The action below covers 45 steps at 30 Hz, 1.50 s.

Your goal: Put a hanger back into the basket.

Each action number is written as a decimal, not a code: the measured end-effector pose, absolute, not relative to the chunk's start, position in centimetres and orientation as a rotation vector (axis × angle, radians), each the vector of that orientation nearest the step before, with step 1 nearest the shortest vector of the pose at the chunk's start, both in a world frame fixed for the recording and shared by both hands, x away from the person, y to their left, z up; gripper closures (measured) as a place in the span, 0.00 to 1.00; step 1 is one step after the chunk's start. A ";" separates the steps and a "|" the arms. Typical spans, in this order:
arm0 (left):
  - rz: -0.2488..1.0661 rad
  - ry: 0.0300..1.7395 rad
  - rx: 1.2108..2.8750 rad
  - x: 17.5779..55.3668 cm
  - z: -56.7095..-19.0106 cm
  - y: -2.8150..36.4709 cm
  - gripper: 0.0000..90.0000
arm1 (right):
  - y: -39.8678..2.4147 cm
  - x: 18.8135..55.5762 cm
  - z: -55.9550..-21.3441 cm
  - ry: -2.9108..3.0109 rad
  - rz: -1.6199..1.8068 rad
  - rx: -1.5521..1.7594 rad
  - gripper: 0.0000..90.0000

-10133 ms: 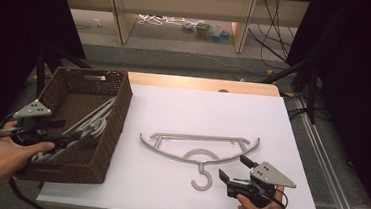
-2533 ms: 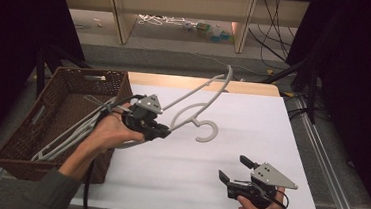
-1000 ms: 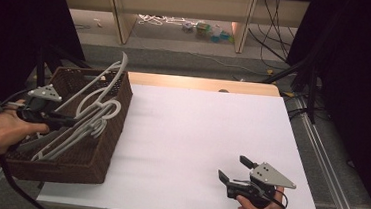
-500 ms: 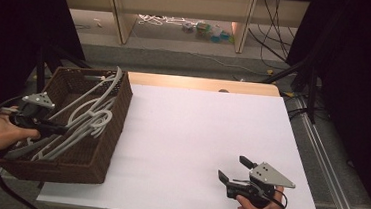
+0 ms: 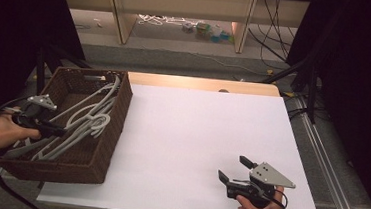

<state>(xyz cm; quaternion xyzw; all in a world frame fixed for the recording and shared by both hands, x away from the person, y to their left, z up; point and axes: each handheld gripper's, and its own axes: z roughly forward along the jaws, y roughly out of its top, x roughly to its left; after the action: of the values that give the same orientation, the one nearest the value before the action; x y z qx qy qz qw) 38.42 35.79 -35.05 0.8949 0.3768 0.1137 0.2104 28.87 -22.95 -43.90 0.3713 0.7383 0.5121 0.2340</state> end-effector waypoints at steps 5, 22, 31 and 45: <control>0.324 1.055 2.497 38.6 -35.7 36.0 0.90 | -22.9 28.9 -44.0 2.020 1.408 1.019 0.19; 0.352 1.132 2.470 39.6 -37.6 36.3 0.84 | -22.8 29.0 -44.1 2.023 1.417 1.025 0.19; 0.443 1.103 2.377 38.9 -35.7 35.3 0.63 | -22.9 28.9 -44.0 2.027 1.409 1.020 0.19; 0.654 1.039 1.905 34.4 -33.1 30.3 0.37 | -22.7 29.0 -44.0 2.017 1.435 1.012 0.19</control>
<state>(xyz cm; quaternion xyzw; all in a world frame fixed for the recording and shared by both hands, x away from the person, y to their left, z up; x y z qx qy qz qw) 34.42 30.31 -33.13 0.7613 0.4153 0.2615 0.4237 28.97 -22.67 -44.04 0.3680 0.7337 0.5220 0.2316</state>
